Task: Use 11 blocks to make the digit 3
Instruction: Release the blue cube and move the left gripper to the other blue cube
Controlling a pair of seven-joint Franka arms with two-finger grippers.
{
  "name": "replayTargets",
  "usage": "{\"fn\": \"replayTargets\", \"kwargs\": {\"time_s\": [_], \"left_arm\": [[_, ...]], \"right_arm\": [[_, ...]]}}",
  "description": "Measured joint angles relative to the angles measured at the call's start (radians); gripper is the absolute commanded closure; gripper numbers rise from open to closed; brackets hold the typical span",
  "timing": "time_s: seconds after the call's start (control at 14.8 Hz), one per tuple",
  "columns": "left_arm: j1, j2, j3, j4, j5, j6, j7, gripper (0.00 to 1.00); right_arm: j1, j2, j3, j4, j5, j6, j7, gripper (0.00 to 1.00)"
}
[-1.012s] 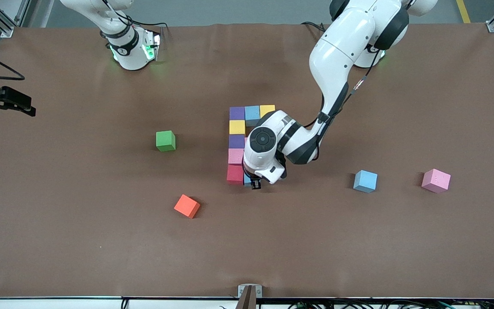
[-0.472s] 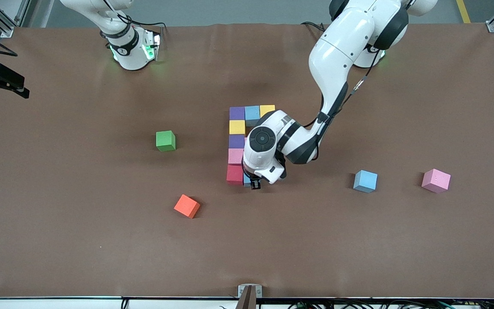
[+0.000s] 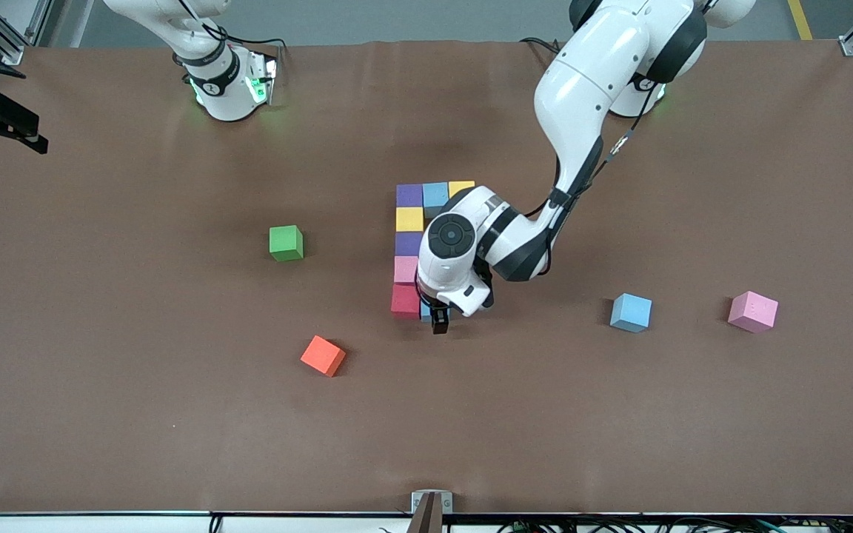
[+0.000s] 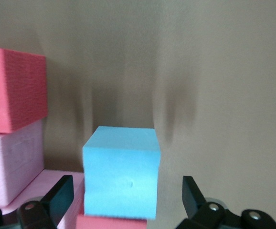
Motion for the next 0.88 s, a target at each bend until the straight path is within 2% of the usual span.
{"fn": "replayTargets", "kwargs": {"time_s": [0.27,0.47,0.67,0.88], "left_arm": [[0.009,-0.104,0.004,0.001,0.0,-0.123,0.058,0.0],[0.057,-0.202,0.01,-0.027,0.001,-0.186,0.171,0.0],[0.138,-0.312,0.012,-0.113,0.002,-0.195,0.358,0.0],[0.239,-0.429,0.012,-0.244,0.002,-0.199,0.557,0.0]], "right_arm": [[0.0,-0.011,-0.001,0.0,0.0,-0.001,0.0,0.0],[0.0,-0.024,-0.002,-0.001,0.0,-0.003,0.0,0.0],[0.0,-0.031,-0.002,-0.005,0.005,-0.004,0.0,0.0],[0.0,-0.031,-0.004,-0.007,0.017,-0.002,0.0,0.0]]}}
